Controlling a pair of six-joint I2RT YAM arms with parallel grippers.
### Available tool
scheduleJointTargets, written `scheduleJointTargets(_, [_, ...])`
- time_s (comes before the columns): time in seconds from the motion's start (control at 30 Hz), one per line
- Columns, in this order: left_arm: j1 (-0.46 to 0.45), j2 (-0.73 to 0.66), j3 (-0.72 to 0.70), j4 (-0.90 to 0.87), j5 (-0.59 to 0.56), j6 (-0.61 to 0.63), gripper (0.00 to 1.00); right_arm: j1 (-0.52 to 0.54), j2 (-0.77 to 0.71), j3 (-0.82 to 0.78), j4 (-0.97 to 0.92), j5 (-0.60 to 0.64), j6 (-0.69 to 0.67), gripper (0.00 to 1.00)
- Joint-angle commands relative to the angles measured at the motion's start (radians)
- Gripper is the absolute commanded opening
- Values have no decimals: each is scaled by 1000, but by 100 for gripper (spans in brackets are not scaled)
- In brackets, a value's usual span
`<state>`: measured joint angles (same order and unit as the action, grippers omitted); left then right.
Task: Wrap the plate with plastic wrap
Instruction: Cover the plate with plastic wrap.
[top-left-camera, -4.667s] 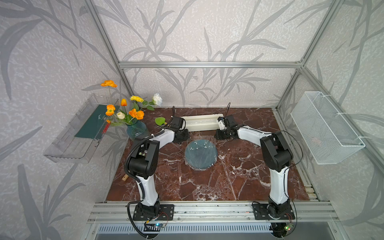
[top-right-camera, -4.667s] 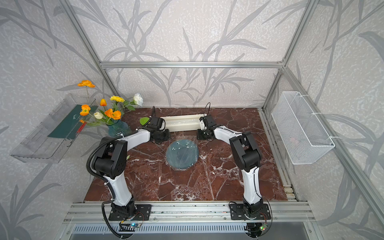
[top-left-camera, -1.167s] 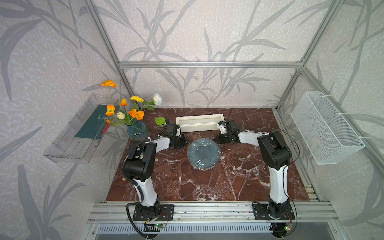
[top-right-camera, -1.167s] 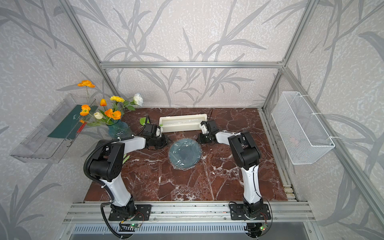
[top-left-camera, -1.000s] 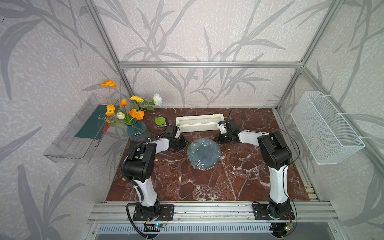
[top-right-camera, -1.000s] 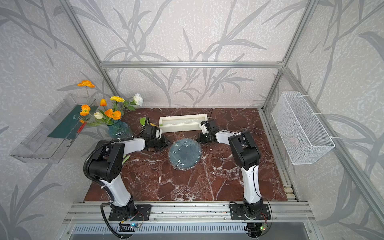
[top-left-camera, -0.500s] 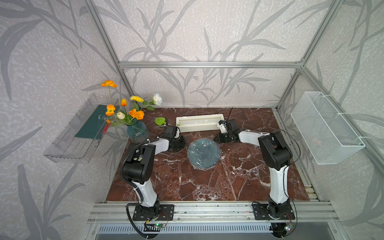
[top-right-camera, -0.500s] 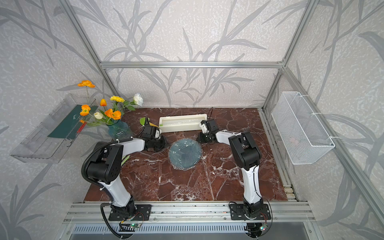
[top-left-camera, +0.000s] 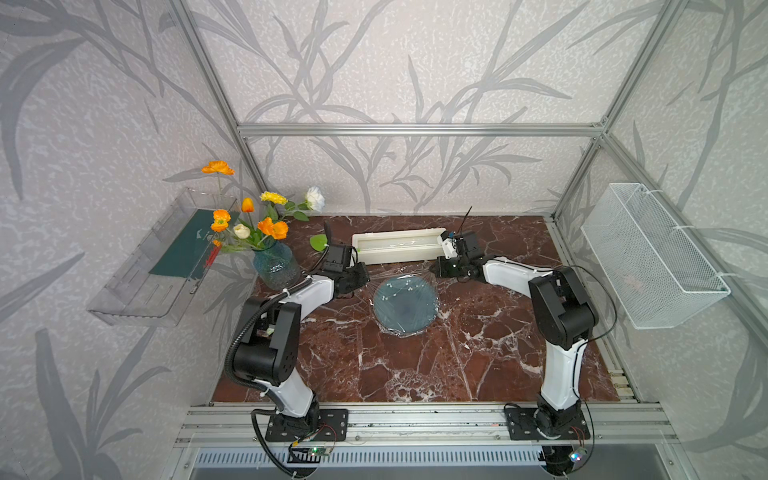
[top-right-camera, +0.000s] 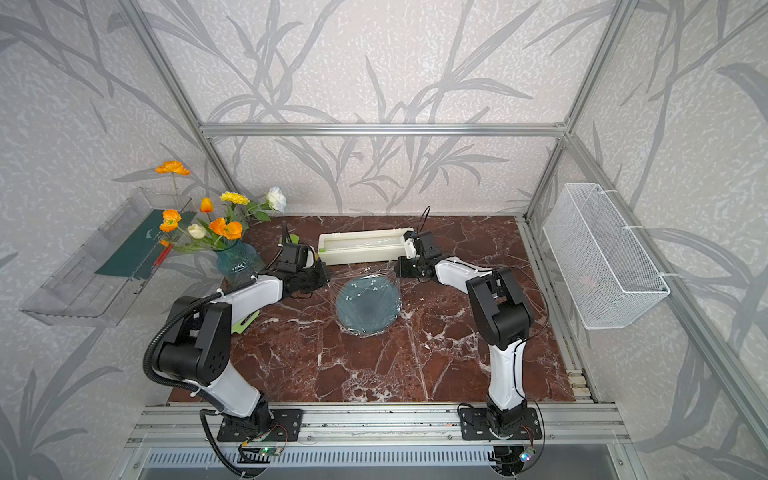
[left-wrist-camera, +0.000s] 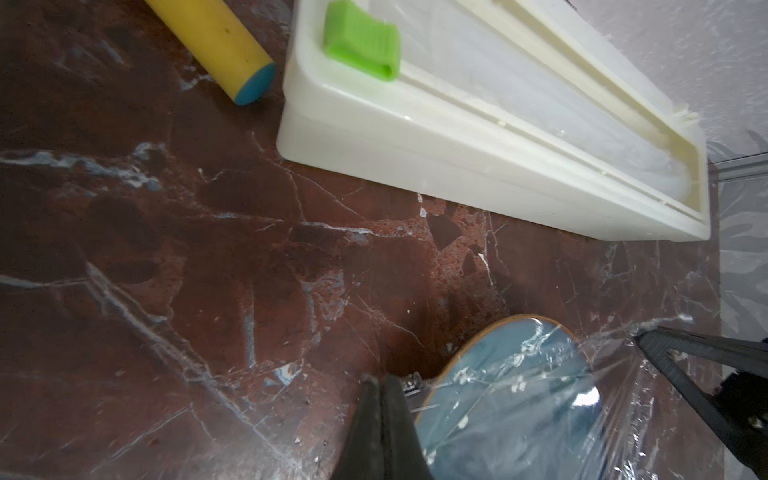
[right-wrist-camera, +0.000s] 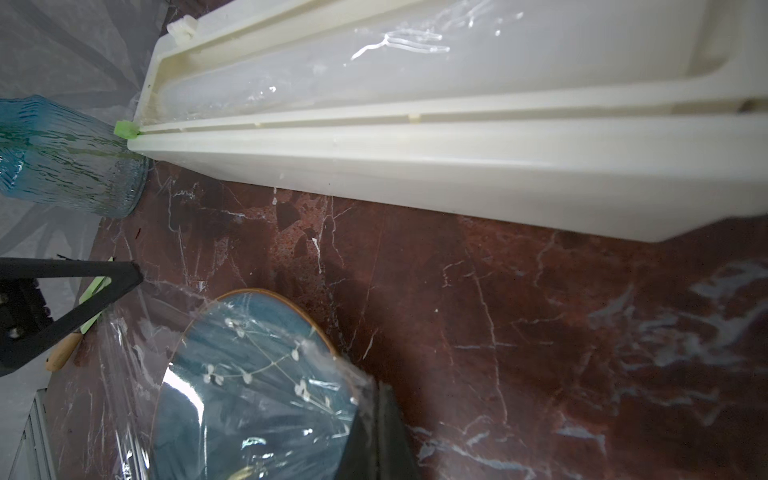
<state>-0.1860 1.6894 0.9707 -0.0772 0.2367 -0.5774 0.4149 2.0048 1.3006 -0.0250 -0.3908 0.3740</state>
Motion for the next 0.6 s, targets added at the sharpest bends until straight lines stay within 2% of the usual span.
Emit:
scheduleJointTargets(0.0, [2,50,61,-22,-88,15,0,1,48,20,14,78,8,3])
scheduleJointTargets(0.3, [-1,164,120,-43,-76,2,0,-1,145,86,-27,94,15,3])
scheduleJointTargets(0.57, [-3,210,124,-74,-44,15,0,1,163,47,-7,-3,55,3])
